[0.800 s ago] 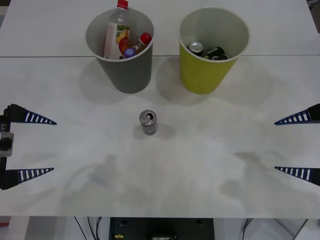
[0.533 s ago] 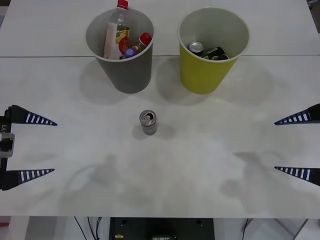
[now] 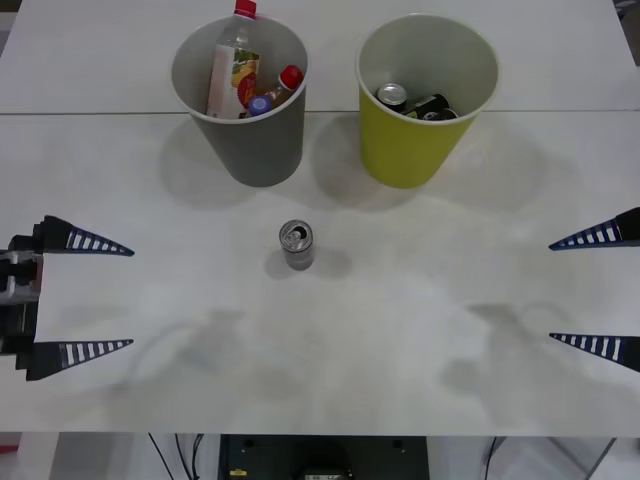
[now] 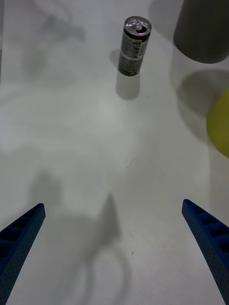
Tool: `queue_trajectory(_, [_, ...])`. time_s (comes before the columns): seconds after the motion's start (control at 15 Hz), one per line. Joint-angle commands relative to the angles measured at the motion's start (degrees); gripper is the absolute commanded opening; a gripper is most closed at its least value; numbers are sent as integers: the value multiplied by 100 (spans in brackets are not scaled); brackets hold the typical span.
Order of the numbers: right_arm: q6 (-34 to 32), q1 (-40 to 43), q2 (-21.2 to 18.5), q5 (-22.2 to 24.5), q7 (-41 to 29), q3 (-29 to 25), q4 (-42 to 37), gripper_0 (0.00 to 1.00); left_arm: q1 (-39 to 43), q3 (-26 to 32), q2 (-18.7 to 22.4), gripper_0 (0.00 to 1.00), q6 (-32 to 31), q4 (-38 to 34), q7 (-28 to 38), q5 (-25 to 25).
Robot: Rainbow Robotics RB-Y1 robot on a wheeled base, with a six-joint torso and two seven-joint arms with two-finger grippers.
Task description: Put the can into the green bin and the plastic bottle into the gray bin
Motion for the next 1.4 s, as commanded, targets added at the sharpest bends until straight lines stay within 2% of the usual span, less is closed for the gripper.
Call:
queue_trajectory(0.07, [0,0,0,0,0,0,-1,100,-487,-725,-2,100,162,621,-75,685])
queue_trajectory(0.2, [0,0,0,0,0,0,-1,100,-751,-1199,-28,100,408,911,-171,1011])
queue_trajectory(0.33, [0,0,0,0,0,0,-1,100,-909,-1481,-178,100,575,1087,-303,1125])
queue_trajectory(0.6, [0,0,0,0,0,0,-1,100,-1339,-2052,-617,100,778,1763,-1077,1441])
queue_trajectory(0.87, [0,0,0,0,0,0,-1,100,-1858,-2808,-890,100,874,2625,-2008,2153])
queue_trajectory(1.13, [0,0,0,0,0,0,-1,100,-2122,-3028,-1373,100,857,3284,-2509,2426])
queue_trajectory(1.4, [0,0,0,0,0,0,-1,100,-2324,-3028,-1927,100,848,3794,-2588,2452])
